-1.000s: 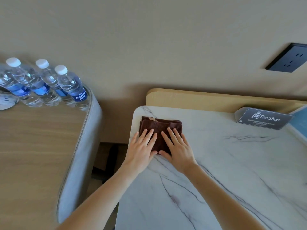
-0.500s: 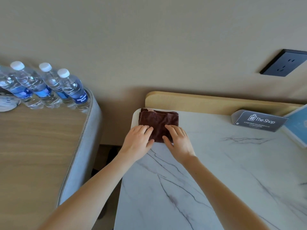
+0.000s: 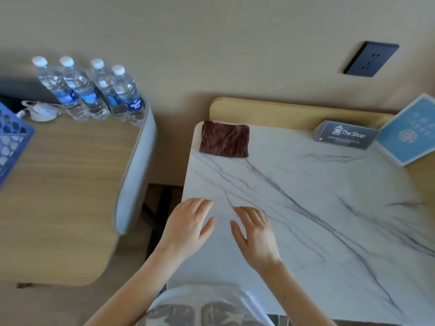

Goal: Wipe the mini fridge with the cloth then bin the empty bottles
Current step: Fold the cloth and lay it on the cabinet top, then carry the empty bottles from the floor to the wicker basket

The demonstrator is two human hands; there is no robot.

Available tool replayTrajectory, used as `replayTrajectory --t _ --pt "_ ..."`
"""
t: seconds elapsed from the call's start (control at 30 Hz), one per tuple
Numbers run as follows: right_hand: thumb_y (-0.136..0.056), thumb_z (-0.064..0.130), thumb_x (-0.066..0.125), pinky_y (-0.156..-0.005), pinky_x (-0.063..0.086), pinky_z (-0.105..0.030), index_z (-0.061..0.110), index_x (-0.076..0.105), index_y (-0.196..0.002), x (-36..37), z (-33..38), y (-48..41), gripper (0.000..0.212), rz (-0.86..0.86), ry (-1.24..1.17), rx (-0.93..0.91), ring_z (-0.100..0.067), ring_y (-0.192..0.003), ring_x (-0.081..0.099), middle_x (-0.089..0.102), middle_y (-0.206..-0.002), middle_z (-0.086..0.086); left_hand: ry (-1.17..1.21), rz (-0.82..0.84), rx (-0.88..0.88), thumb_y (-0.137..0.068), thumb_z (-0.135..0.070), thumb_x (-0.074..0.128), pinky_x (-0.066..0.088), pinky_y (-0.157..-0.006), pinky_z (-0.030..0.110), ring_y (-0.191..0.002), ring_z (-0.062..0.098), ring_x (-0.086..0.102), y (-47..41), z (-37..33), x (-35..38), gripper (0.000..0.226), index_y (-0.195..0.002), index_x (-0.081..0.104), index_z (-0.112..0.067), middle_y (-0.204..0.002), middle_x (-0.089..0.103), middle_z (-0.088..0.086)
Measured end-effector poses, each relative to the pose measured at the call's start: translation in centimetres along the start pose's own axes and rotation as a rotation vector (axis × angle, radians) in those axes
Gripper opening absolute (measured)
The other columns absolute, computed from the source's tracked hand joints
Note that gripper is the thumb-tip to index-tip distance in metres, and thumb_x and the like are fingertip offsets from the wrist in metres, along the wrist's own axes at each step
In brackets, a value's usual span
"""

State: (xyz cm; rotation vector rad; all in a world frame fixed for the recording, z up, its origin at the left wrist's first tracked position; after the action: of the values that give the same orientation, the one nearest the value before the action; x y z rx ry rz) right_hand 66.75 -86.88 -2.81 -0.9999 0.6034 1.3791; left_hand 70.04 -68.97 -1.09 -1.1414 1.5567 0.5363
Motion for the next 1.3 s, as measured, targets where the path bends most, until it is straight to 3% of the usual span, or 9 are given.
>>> replayTrajectory --t 0.1,0.23,0.43,0.6,0.73,0.83,1.0,1.13,1.3 --pt "-0.099 0.042 0.044 -0.104 0.046 -0.055 0.010 0.065 -0.130 2.4 0.5 5.6 0.049 0.145 0.102 0.020 -0.035 -0.127 0.057 0.063 -0.133 -0.013 0.021 0.130 -0.078 -0.095 -0.042 0.056 0.051 -0.097 0.031 -0.117 0.018 0.064 5.3 -0.6 2.1 0.045 -0.129 0.063 -0.014 -0.127 0.067 0.000" --pt "-0.099 0.045 0.042 -0.106 0.046 -0.053 0.014 0.064 -0.130 3.0 0.8 9.9 0.050 0.204 0.134 0.080 -0.035 -0.129 0.056 0.062 -0.136 -0.010 -0.016 0.180 -0.119 -0.092 -0.049 0.048 0.050 -0.098 0.032 -0.117 0.017 0.064 9.8 -1.1 2.8 0.050 -0.129 0.064 -0.018 -0.128 0.067 -0.002" --pt "-0.099 0.044 0.045 -0.106 0.047 -0.055 0.014 0.065 -0.130 0.0 2.5 11.5 0.047 0.110 0.120 0.132 -0.034 -0.130 0.055 0.062 -0.136 -0.009 -0.060 0.053 -0.103 -0.096 -0.056 0.035 0.041 -0.098 0.027 -0.115 0.016 0.066 11.2 -2.1 -0.6 0.056 -0.127 0.065 -0.020 -0.125 0.068 -0.003" --pt "-0.097 0.039 0.053 -0.105 0.047 -0.055 0.014 0.065 -0.131 -2.9 6.0 12.3 0.044 -0.020 0.096 0.131 -0.032 -0.130 0.056 0.063 -0.136 -0.008 -0.005 -0.028 -0.036 -0.096 -0.053 0.039 0.046 -0.098 0.032 -0.119 0.020 0.064 11.7 -3.0 -5.0 0.057 -0.130 0.062 -0.014 -0.129 0.067 0.002" --pt "-0.099 0.046 0.045 -0.108 0.045 -0.053 0.015 0.063 -0.133 -3.7 9.5 14.9 0.048 -0.094 0.117 0.154 -0.031 -0.132 0.053 0.061 -0.138 -0.007 0.024 -0.043 0.036 -0.097 -0.051 0.038 0.050 -0.097 0.035 -0.118 0.022 0.064 14.3 -3.6 -7.5 0.058 -0.131 0.062 -0.010 -0.128 0.067 0.004" --pt "-0.098 0.044 0.044 -0.105 0.047 -0.053 0.013 0.063 -0.131 -2.8 12.4 18.5 0.049 -0.131 0.134 0.143 -0.033 -0.130 0.055 0.063 -0.135 -0.009 0.035 -0.030 0.078 -0.098 -0.051 0.036 0.052 -0.095 0.036 -0.116 0.023 0.064 18.4 -3.4 -8.5 0.058 -0.129 0.062 -0.008 -0.125 0.068 0.005" --pt "-0.091 0.032 0.059 -0.106 0.046 -0.047 0.011 0.064 -0.129 0.7 17.8 27.3 0.043 -0.165 0.143 0.183 -0.031 -0.125 0.055 0.063 -0.131 -0.008 0.040 0.057 0.119 -0.095 -0.045 0.042 0.055 -0.090 0.035 -0.110 0.021 0.066 28.6 -1.9 -9.1 0.054 -0.126 0.065 -0.007 -0.120 0.069 0.003" --pt "-0.095 0.041 0.053 -0.107 0.042 -0.040 0.014 0.064 -0.128 2.3 22.3 34.7 0.043 -0.172 0.185 0.286 -0.024 -0.127 0.051 0.064 -0.130 -0.004 0.046 0.161 0.175 -0.094 -0.046 0.042 0.055 -0.089 0.035 -0.110 0.020 0.066 36.1 -1.5 -9.8 0.055 -0.124 0.067 -0.007 -0.119 0.070 0.003" --pt "-0.095 0.039 0.053 -0.104 0.048 -0.047 0.011 0.065 -0.128 1.1 26.3 43.3 0.045 -0.222 0.189 0.398 -0.028 -0.123 0.056 0.065 -0.126 -0.007 0.099 0.213 0.272 -0.095 -0.047 0.041 0.054 -0.089 0.034 -0.112 0.021 0.064 40.7 -3.9 -11.3 0.056 -0.126 0.066 -0.008 -0.120 0.069 0.004"
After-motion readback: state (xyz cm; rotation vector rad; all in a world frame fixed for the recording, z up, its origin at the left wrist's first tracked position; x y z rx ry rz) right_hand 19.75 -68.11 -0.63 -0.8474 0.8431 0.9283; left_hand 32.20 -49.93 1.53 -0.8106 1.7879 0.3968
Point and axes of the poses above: each hand's wrist, its own y-axis away from the middle knuckle, its own x-axis out of the palm, z = x × y, the point moved 5 cm from there along -y, towards the middle knuckle
